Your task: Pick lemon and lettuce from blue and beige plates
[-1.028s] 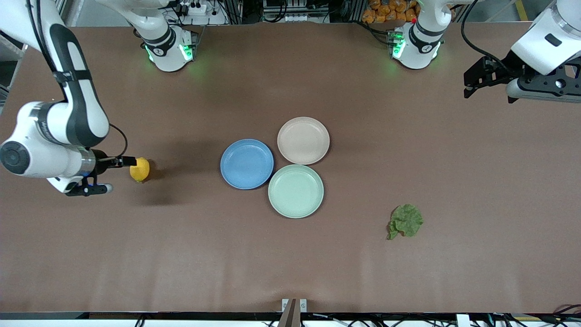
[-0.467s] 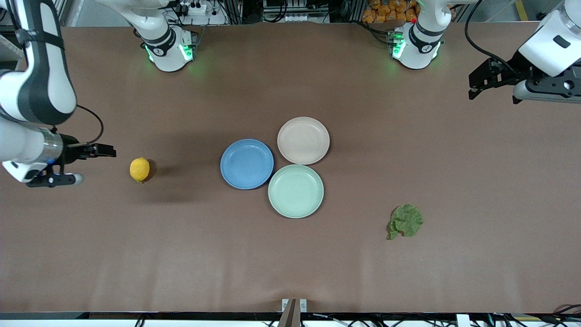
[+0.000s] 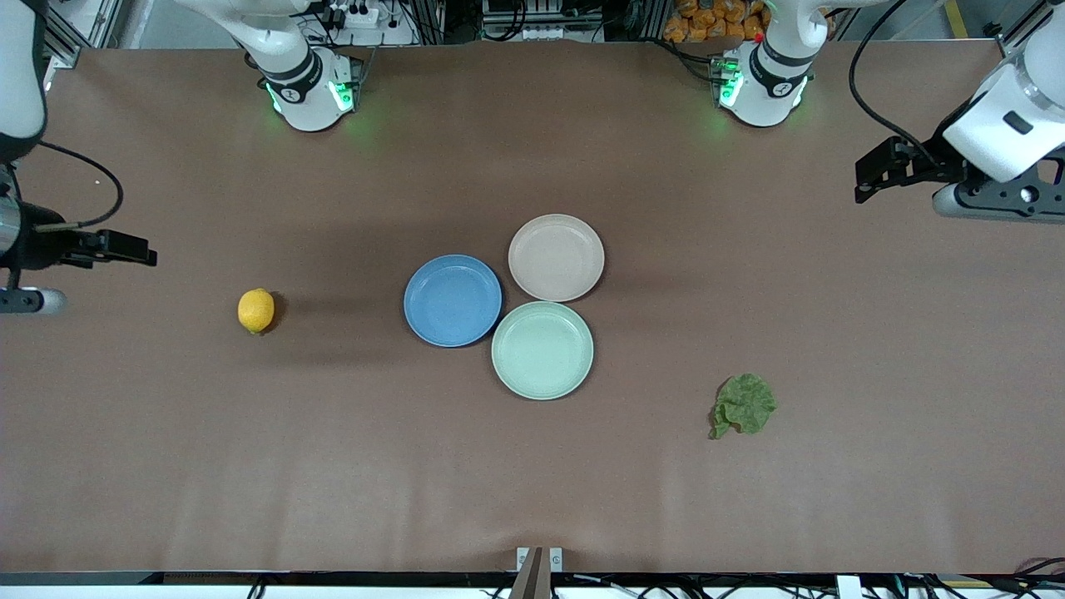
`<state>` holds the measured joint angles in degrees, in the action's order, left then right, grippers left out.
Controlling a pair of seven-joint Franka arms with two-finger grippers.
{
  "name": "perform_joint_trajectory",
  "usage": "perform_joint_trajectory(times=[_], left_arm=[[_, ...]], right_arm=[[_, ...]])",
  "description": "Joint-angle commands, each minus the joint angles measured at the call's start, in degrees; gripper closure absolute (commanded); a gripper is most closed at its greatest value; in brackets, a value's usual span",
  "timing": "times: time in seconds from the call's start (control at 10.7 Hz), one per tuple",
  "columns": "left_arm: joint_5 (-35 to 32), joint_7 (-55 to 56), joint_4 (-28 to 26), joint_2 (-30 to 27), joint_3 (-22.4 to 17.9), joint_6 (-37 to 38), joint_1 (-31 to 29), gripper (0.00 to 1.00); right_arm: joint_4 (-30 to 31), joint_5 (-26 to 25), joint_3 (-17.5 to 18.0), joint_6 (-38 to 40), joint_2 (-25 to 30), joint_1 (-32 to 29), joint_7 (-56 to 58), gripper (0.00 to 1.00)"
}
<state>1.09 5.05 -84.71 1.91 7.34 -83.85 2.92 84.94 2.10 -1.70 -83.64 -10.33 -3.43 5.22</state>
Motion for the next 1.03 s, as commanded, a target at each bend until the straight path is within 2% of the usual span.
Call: perform_joint_trajectory(times=[0.0,0.37,0.56,0.93], left_arm=[[1.0,1.8,2.9,0.7,-1.2,2.9,0.9,0.0],[0.6,1.9,5.4,0.5,-1.4,2.8,0.7,0.0],[-2.6,0.8,5.5,-0.1,-1.0,1.9,0.8,0.0],[-4.8,-0.3,5.4,-0.2,-0.5,-0.8,0.8,0.0]], right_arm=[[0.0,-0.7,0.6,3.0,3.0,0.0,-1.2,0.0],[0.1,-0.7,0.6,0.9,4.2,0.2,-1.6,0.0],[0.3,-0.7,0.7,2.4,5.4,0.2,-1.5,0.0],[0.9,-0.7,0.7,3.1,6.5,0.3,-1.6,0.0]])
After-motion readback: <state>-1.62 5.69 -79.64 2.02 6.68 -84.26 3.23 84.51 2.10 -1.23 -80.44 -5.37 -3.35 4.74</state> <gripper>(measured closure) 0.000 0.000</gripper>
